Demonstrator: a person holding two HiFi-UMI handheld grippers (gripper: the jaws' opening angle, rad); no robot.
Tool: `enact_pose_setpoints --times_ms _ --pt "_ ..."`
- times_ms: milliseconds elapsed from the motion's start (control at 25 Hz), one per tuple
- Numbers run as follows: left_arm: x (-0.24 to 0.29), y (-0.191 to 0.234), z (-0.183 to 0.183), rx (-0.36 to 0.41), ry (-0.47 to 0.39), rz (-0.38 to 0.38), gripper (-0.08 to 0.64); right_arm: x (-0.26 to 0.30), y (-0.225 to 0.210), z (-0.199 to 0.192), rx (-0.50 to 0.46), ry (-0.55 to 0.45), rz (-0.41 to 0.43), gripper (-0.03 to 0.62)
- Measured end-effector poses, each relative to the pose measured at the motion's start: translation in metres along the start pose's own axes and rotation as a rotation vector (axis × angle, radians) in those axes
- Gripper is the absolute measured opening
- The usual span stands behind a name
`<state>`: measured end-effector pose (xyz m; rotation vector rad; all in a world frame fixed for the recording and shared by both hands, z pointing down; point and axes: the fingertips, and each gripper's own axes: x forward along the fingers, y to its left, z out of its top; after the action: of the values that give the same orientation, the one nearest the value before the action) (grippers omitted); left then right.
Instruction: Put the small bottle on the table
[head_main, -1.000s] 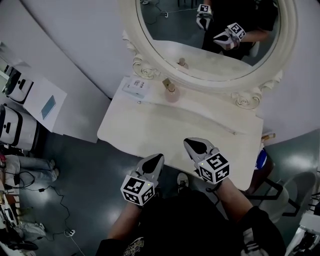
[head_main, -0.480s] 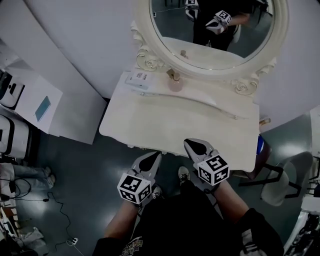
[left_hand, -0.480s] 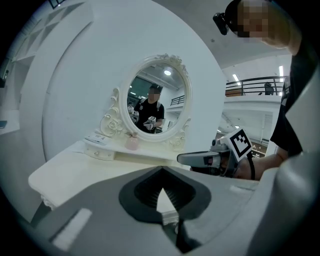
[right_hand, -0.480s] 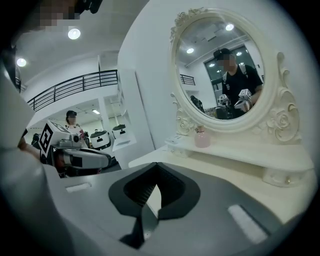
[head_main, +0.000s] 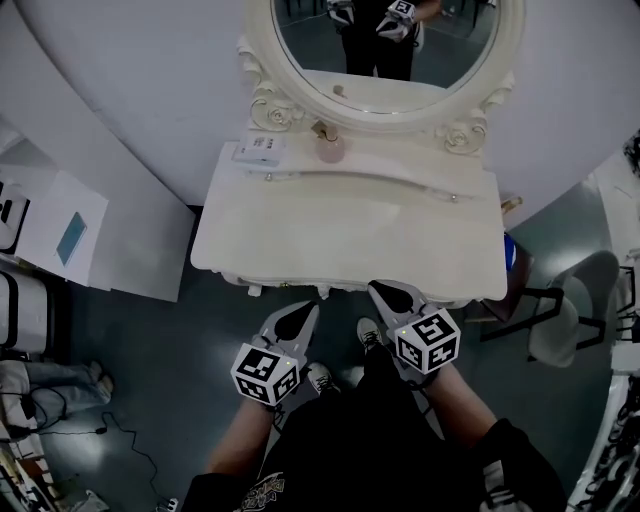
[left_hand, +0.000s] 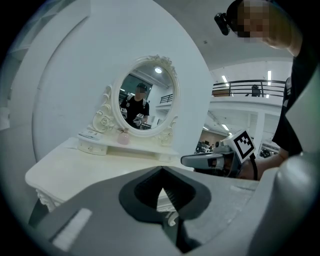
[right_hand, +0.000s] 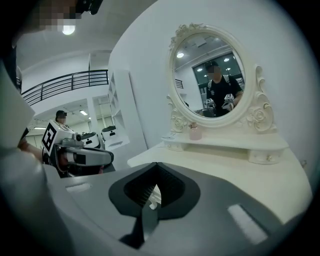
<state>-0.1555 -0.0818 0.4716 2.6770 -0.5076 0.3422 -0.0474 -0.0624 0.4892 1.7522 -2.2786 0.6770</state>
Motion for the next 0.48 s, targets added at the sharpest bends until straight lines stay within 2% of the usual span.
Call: enact_pose_setpoints --times_ms 480 --pt "-0.034 -0.022 -0.026 0.042 0.034 -0.094 0.000 -0.032 0.044 -0.035 0.047 -0.031 -0.076 0.028"
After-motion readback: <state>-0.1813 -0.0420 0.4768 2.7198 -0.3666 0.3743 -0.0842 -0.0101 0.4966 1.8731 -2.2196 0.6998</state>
